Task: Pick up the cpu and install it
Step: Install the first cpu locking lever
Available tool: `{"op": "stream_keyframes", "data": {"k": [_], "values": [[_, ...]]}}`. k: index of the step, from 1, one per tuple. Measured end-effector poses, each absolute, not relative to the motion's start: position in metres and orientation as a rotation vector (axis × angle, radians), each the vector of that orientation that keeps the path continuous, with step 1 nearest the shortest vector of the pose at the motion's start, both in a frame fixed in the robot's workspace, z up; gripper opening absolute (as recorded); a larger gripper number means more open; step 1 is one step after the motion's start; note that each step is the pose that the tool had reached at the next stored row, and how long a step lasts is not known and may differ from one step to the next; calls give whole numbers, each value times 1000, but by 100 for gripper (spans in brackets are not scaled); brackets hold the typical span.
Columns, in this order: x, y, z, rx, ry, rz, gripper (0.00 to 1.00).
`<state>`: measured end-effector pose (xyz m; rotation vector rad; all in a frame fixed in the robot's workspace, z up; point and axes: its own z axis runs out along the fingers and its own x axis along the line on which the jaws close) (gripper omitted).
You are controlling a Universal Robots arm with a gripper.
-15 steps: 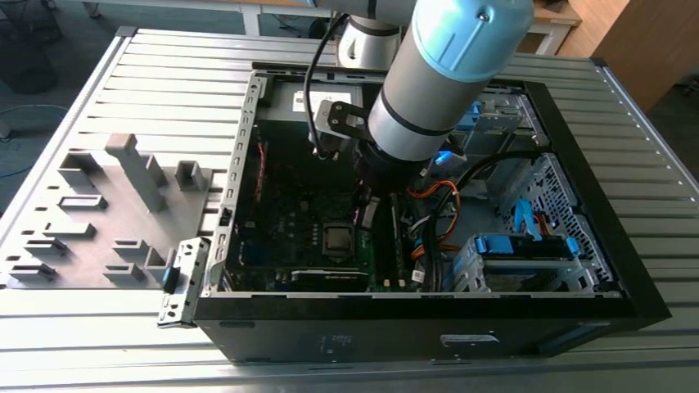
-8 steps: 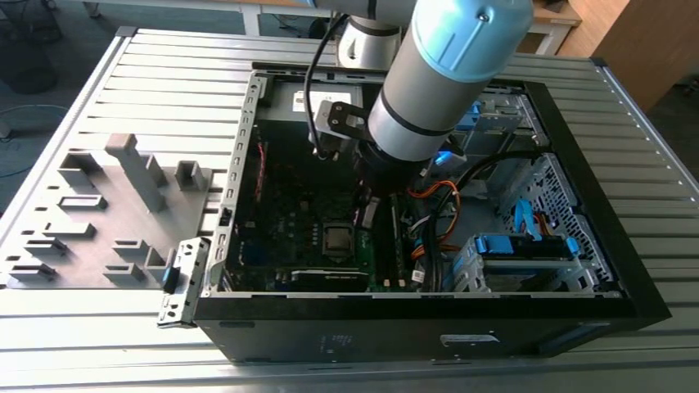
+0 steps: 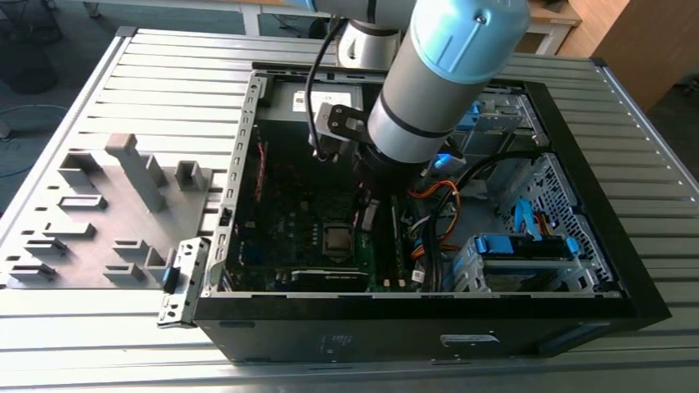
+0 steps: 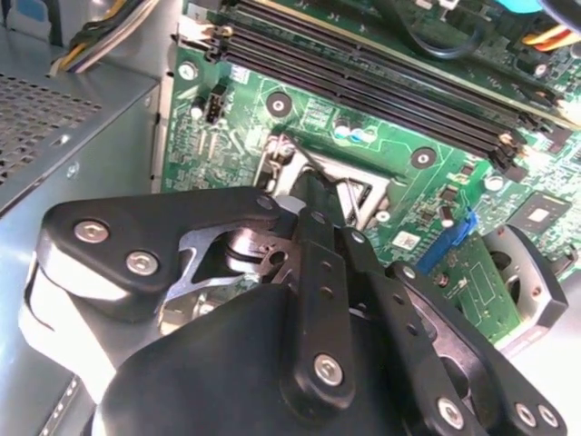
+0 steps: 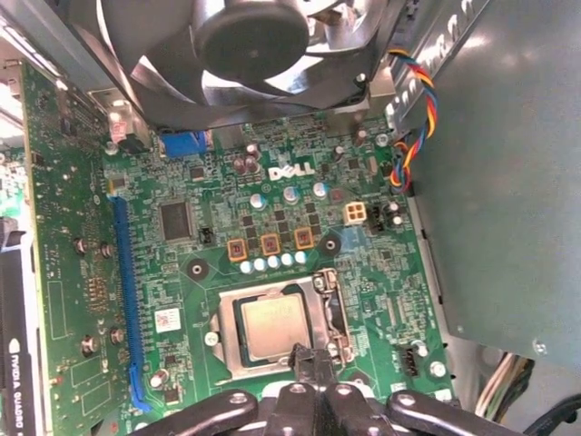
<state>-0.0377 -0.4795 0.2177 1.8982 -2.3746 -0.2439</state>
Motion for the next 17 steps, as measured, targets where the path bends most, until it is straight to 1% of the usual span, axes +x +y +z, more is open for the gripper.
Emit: {"op": "stream_keyframes", "data": {"k": [8, 17], "values": [[-38, -480, 212, 1870, -2370, -194, 11], [-38, -479, 210, 1867, -2371, -193, 11]]}}
